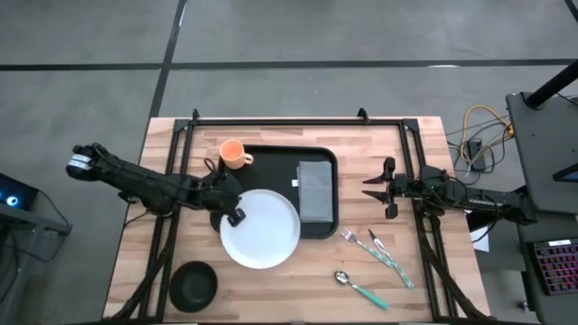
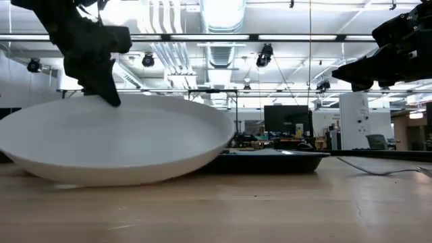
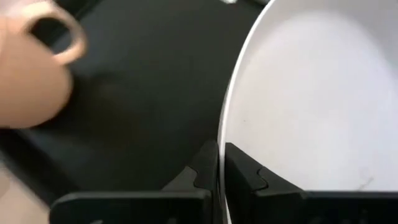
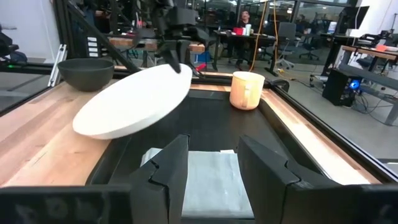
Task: Set up tray
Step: Put the white plate on the black tray below the yellow mug
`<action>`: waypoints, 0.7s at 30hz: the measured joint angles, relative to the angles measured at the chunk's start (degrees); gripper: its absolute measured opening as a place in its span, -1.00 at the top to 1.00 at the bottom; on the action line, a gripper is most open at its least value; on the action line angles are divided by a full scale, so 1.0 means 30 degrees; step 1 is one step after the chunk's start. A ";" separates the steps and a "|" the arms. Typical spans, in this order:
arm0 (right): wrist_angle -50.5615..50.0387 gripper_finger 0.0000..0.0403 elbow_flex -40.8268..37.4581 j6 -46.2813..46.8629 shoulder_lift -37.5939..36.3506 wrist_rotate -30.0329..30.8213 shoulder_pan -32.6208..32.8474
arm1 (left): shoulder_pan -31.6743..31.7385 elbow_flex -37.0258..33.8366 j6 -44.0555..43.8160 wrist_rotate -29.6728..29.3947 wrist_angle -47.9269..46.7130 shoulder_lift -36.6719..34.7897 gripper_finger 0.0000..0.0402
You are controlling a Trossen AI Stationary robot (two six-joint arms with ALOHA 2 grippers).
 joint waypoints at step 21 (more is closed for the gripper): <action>0.0000 0.36 0.0000 -0.0004 0.0000 0.0004 -0.0007 | 0.3004 -0.4203 0.1147 0.2184 0.2402 -0.2707 1.00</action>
